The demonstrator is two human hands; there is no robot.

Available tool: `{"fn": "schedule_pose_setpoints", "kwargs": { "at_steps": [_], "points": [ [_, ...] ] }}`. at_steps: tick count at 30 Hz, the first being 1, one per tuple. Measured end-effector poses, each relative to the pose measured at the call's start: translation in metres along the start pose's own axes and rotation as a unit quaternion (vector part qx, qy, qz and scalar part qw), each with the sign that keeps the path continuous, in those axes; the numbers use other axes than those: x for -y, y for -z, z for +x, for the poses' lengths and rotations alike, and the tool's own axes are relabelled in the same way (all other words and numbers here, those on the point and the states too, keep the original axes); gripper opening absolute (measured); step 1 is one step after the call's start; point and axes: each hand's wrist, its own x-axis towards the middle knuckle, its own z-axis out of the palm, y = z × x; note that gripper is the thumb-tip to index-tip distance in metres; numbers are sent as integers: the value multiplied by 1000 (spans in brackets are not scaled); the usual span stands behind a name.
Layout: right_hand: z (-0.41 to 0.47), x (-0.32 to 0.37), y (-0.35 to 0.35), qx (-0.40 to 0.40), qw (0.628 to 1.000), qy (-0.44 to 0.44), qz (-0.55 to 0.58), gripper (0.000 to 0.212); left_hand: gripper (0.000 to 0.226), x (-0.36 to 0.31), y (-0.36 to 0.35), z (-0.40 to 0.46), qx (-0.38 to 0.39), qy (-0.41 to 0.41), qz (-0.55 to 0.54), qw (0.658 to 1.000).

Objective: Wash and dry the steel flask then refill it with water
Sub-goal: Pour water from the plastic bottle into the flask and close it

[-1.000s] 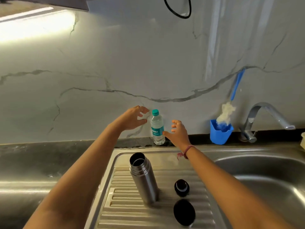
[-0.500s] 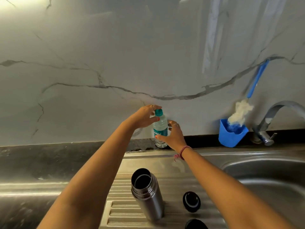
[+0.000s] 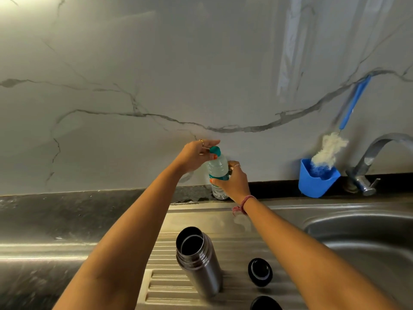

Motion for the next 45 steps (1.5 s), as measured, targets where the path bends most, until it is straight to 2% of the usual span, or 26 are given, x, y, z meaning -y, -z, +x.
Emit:
{"fn": "schedule_pose_setpoints", "kwargs": {
  "at_steps": [5, 12, 16, 21, 26, 37, 41, 45],
  "points": [
    [-13, 14, 18, -13, 999, 46, 12, 67, 44, -22, 13, -14, -17, -4, 2, 1000],
    [-44, 54, 65, -13, 991, 130, 29, 63, 36, -95, 42, -45, -53, -37, -9, 998],
    [-75, 74, 100, -8, 985, 158, 70, 61, 33, -139, 47, -72, -58, -35, -99, 993],
    [-125, 85, 144, 19, 976, 143, 161, 59, 33, -194, 36, -115, -51, -60, -219, 973],
    [-177, 78, 176, 68, 960, 108, 251, 61, 37, -230, 5, -153, -40, -62, -270, 960],
    [-245, 43, 215, 99, 958, 63, 261, 68, 30, -263, -61, -203, -69, -20, -293, 953],
    [-258, 41, 217, 75, 963, 78, 247, 66, 30, -279, -76, -214, -128, -6, -238, 963],
    [-267, 40, 220, 63, 966, 99, 231, 58, 39, -288, -88, -220, -173, 35, -243, 954]
  ]
}}
